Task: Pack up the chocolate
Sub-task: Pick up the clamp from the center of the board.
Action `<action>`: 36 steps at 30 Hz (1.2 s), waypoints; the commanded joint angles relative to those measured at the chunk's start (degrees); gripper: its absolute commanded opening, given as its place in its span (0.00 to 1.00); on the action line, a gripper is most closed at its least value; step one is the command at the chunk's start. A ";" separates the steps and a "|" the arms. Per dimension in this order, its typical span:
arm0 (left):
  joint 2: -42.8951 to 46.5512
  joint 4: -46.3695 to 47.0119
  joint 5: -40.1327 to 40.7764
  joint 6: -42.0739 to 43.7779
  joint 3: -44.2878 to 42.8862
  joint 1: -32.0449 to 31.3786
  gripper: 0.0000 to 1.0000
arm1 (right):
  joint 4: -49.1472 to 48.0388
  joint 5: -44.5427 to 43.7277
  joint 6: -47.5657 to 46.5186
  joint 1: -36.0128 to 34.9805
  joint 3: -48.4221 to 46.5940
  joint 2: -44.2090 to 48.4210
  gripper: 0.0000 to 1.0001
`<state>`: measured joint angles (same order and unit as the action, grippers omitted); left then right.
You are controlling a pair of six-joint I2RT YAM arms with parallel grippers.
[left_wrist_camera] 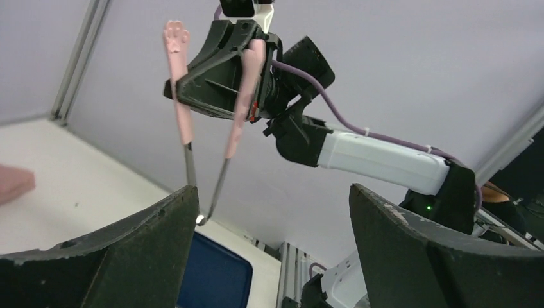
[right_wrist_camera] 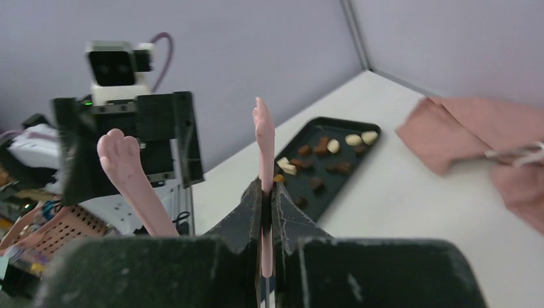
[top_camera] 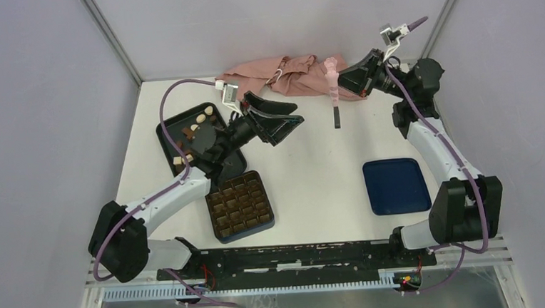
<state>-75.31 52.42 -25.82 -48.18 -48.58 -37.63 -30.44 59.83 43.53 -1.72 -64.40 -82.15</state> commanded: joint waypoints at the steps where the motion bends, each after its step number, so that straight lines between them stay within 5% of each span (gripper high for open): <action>1: -1.05 14.91 -3.88 3.75 -2.40 -0.85 0.89 | -29.74 7.40 22.92 -0.66 -1.75 1.66 0.00; 8: -8.45 26.84 -3.57 5.59 -5.97 -6.31 0.85 | -25.24 8.93 17.84 -2.34 0.11 4.55 0.00; 13: -8.19 15.24 -1.15 16.61 -8.66 -9.81 0.83 | -23.02 9.59 15.67 -2.89 0.43 5.21 0.00; 17: -8.42 8.66 1.07 20.40 -10.95 -10.29 0.71 | -20.85 9.91 13.49 -4.03 0.80 5.68 0.00; 28: -11.18 1.42 5.35 26.51 -15.20 -13.35 0.50 | -13.82 9.51 8.13 -5.10 0.76 6.02 0.00; 31: -11.84 1.19 4.80 26.87 -15.83 -13.35 0.34 | -11.90 9.43 6.55 -5.09 0.83 6.14 0.00; 34: -12.23 3.45 1.38 27.33 -15.58 -13.33 0.06 | -7.74 8.70 4.02 -5.12 0.93 6.03 0.00; 36: -11.88 6.25 -0.88 27.28 -14.16 -13.35 0.02 | -4.10 7.76 1.83 -4.94 0.75 5.73 0.00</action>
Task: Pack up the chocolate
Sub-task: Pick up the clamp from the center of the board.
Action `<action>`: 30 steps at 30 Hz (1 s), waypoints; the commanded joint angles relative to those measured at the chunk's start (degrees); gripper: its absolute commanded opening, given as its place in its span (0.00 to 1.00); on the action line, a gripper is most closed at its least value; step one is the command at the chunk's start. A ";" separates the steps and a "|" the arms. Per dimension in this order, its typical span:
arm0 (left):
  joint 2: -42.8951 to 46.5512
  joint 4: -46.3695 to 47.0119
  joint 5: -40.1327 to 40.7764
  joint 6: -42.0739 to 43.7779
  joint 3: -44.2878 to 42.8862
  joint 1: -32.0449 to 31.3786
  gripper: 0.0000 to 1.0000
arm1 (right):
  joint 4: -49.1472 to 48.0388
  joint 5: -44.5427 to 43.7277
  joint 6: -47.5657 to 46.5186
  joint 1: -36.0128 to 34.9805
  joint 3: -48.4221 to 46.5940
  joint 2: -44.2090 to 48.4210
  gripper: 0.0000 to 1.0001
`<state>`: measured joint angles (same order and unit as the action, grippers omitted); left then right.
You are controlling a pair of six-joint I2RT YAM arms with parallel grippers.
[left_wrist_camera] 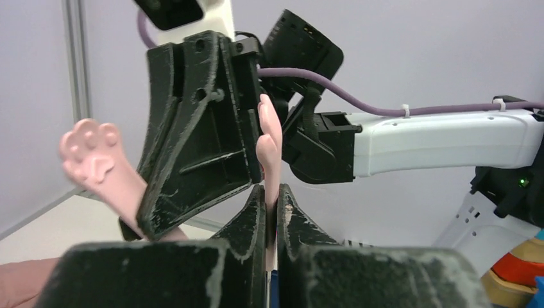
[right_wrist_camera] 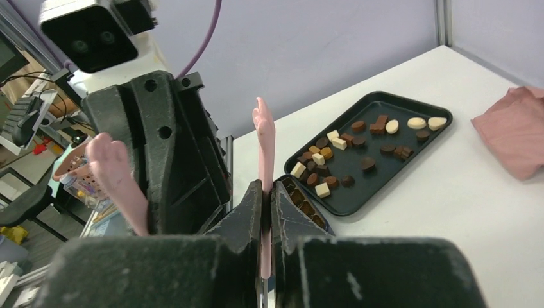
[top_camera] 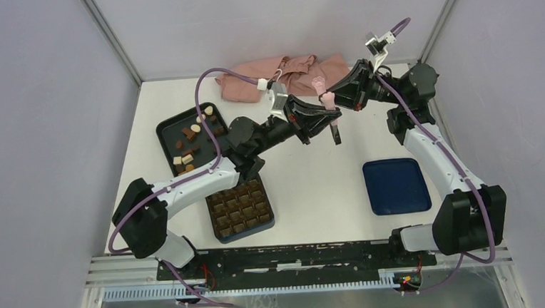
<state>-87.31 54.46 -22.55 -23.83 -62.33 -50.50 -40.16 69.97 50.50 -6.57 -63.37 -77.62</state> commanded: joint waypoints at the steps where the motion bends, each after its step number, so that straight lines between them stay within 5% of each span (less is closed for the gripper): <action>1: 0.34 5.07 -5.41 3.00 0.18 -0.48 0.02 | 7.96 -3.14 -6.20 0.10 -0.39 0.96 0.00; 10: 2.25 11.72 -12.78 -0.67 3.87 -0.40 0.02 | 14.51 -7.31 -6.01 3.57 1.64 -3.06 0.00; 21: -2.41 17.03 -9.47 -11.06 2.91 3.19 0.05 | 3.81 -5.44 -0.12 3.43 4.04 -0.31 0.00; 23: -3.44 16.79 -8.53 -12.92 2.78 3.75 0.17 | 3.12 -5.17 0.12 3.40 4.36 0.11 0.00; 27: -2.70 18.04 -6.16 -13.69 5.13 4.11 0.60 | 2.57 -4.95 0.75 3.36 4.26 0.28 0.00; 30: 0.96 20.56 -4.39 -11.96 10.11 5.07 0.80 | 0.74 -4.85 3.02 3.42 3.79 -0.33 0.00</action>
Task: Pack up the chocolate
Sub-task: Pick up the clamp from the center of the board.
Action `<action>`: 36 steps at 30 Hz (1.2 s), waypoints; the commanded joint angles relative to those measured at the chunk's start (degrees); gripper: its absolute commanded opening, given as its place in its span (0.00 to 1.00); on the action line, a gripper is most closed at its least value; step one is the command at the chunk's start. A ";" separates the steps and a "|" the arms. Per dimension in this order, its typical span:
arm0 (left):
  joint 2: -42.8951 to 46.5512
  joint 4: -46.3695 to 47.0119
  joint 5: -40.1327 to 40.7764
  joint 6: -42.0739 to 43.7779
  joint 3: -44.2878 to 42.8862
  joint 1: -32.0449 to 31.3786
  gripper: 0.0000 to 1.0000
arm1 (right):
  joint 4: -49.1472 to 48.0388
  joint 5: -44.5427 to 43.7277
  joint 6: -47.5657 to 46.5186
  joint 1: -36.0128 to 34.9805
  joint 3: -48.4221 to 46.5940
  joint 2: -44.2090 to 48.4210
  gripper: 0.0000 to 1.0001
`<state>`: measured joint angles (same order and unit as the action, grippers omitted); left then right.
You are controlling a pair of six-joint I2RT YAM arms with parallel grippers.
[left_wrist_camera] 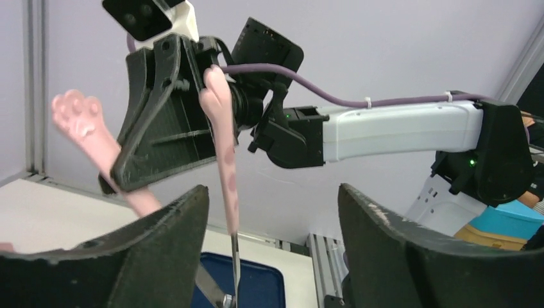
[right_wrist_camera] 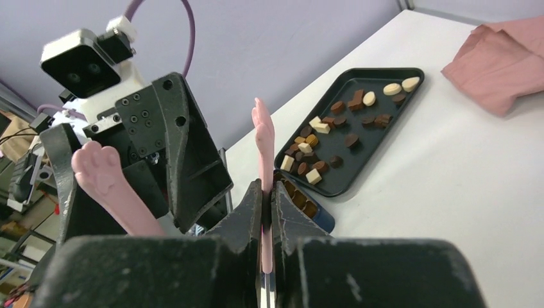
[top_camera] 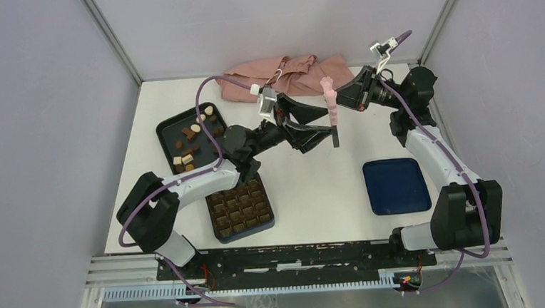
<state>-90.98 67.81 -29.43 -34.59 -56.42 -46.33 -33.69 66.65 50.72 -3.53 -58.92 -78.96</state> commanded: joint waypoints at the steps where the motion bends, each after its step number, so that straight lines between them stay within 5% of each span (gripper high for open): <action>1: 6.31 8.19 3.24 -0.63 6.47 1.52 0.84 | -7.17 -1.55 4.37 0.42 -0.83 0.90 0.00; 7: 12.93 6.02 7.52 -1.62 14.84 4.33 0.99 | -17.72 -2.51 16.98 0.56 -1.48 -0.59 0.00; 15: -0.62 22.50 10.42 -16.87 9.93 2.79 1.00 | -29.39 -6.45 29.91 0.53 -0.45 -1.99 0.00; 36: -8.51 13.15 11.67 -8.81 0.61 -2.86 0.93 | -22.28 -6.98 22.34 -1.41 -0.80 -1.70 0.00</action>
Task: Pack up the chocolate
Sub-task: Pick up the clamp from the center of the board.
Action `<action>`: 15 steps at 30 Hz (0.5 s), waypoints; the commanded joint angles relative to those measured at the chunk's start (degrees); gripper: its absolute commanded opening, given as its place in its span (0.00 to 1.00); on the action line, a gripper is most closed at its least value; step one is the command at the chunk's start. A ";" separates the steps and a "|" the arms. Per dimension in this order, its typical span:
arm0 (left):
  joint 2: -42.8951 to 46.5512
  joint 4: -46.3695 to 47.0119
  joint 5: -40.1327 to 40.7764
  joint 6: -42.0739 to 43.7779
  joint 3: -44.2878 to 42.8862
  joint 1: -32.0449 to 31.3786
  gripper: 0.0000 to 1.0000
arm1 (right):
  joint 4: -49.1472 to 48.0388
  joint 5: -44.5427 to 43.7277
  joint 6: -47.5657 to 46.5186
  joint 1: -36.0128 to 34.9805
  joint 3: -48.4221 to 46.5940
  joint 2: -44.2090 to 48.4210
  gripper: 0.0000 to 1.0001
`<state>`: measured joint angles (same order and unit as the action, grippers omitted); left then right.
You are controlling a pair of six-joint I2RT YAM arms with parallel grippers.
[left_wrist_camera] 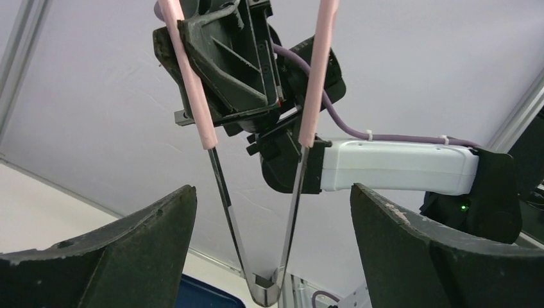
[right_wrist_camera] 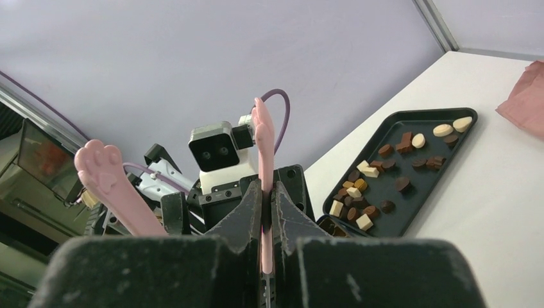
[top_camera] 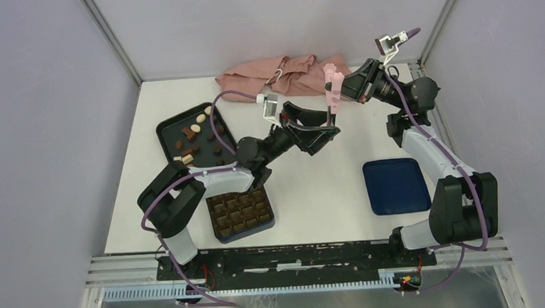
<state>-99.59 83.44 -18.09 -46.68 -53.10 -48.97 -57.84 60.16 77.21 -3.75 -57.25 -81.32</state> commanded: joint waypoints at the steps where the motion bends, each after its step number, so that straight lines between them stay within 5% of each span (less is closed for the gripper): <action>1: 0.02 -3.42 0.40 4.08 -3.20 -0.43 0.93 | 2.72 -0.47 -5.10 -1.58 -2.59 0.86 0.00; 15: -2.08 0.33 0.91 5.63 -5.87 -1.72 0.65 | 4.38 -0.61 -6.35 -2.72 -2.07 1.51 0.00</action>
<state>-101.32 79.24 -17.93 -43.83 -56.60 -50.06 -52.51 60.38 71.05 -6.20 -57.30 -81.25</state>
